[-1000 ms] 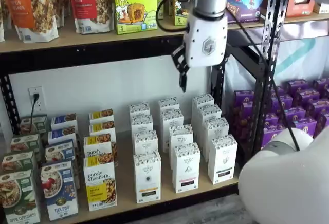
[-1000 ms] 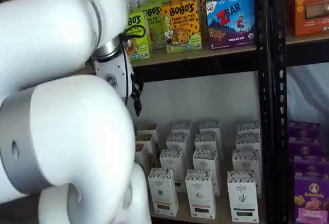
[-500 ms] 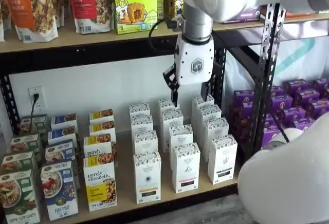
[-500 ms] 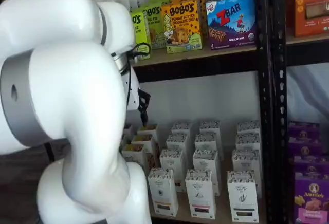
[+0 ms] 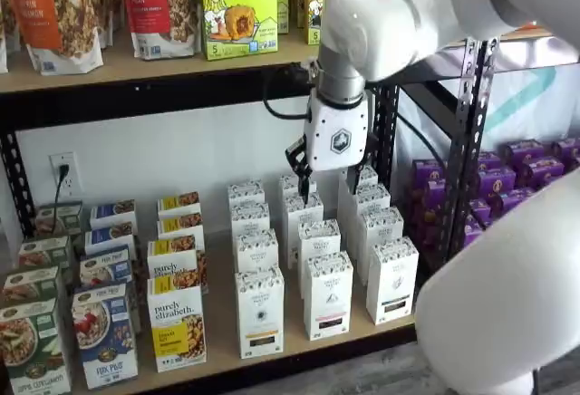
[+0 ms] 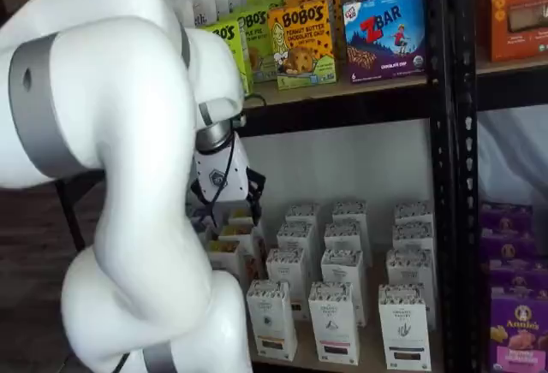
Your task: Pick up the white box with a yellow strip in the middle, on the bottom shelf, the fourth box from the left
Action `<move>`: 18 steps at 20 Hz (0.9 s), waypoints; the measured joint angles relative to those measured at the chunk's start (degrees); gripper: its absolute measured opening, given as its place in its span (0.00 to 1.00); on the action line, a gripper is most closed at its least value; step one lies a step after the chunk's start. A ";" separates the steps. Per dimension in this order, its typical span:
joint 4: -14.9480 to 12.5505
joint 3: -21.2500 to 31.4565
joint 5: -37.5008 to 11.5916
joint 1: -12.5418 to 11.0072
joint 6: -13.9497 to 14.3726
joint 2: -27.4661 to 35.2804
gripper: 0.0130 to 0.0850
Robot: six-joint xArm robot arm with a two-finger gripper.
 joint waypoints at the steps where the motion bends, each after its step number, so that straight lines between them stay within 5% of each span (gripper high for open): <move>1: -0.36 0.24 -1.39 0.00 0.28 0.90 1.00; 5: -1.03 0.82 -6.64 0.18 1.13 5.04 1.00; 11: 1.13 -1.75 -7.82 0.50 0.07 13.68 1.00; 18: 3.18 -3.40 -16.85 0.41 -1.55 23.07 1.00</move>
